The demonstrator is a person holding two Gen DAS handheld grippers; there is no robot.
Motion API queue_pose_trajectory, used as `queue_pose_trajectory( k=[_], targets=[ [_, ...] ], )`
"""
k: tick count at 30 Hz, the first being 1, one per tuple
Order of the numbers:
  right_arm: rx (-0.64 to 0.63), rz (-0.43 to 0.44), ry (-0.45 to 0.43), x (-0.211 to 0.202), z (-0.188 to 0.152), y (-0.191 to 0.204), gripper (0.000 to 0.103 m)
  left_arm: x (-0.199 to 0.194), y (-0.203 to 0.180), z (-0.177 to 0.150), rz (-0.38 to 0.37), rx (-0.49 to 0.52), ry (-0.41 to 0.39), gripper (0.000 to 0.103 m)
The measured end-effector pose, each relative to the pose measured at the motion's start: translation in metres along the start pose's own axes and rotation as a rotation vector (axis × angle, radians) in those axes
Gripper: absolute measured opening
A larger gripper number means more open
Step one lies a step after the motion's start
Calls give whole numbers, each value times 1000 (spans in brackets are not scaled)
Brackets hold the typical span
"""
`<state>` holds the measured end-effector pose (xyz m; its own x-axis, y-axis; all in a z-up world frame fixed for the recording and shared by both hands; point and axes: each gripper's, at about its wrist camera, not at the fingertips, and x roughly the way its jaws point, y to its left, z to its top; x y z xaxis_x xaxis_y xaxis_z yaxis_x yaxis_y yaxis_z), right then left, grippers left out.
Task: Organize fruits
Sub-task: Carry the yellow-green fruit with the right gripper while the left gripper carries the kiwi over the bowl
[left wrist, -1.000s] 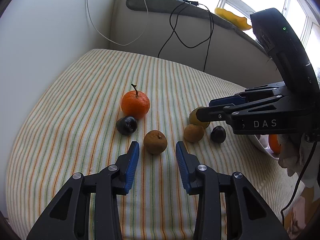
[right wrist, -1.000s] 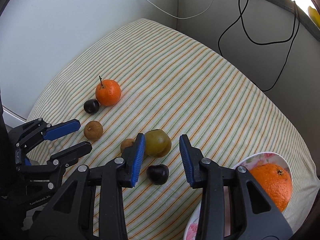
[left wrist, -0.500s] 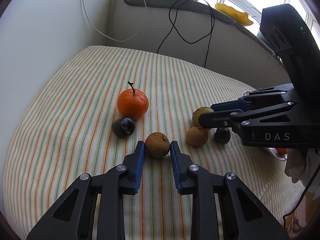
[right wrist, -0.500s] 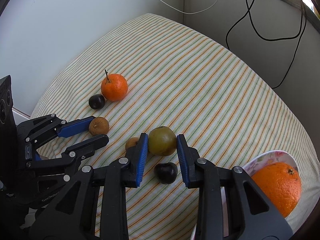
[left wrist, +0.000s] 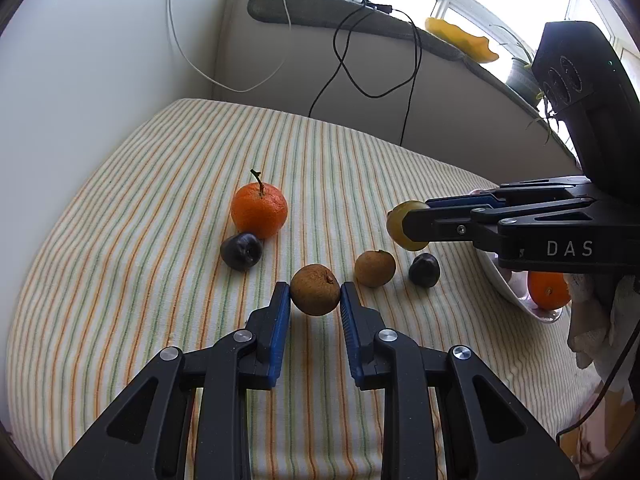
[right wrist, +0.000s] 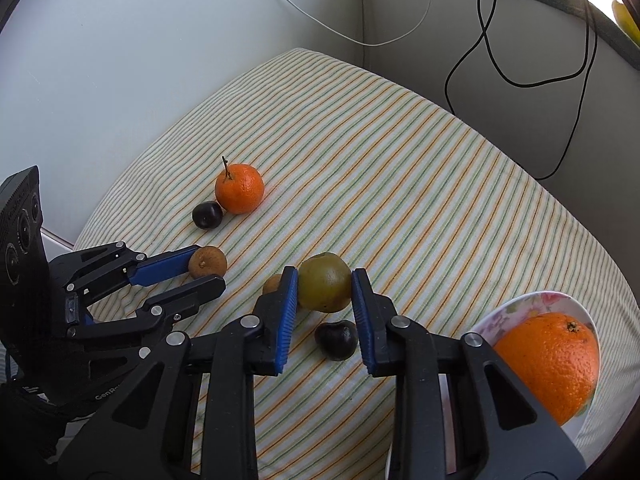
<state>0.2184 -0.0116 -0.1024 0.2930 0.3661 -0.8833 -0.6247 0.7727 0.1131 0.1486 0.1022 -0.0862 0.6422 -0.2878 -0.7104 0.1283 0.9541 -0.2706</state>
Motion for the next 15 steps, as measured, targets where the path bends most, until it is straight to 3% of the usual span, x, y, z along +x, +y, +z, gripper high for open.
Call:
queue_pose_trajectory(
  k=[15],
  targets=[
    [19,46,-119,-66,-28,-8,28,-26,-45,-2,-87,47,-41,24]
  ],
)
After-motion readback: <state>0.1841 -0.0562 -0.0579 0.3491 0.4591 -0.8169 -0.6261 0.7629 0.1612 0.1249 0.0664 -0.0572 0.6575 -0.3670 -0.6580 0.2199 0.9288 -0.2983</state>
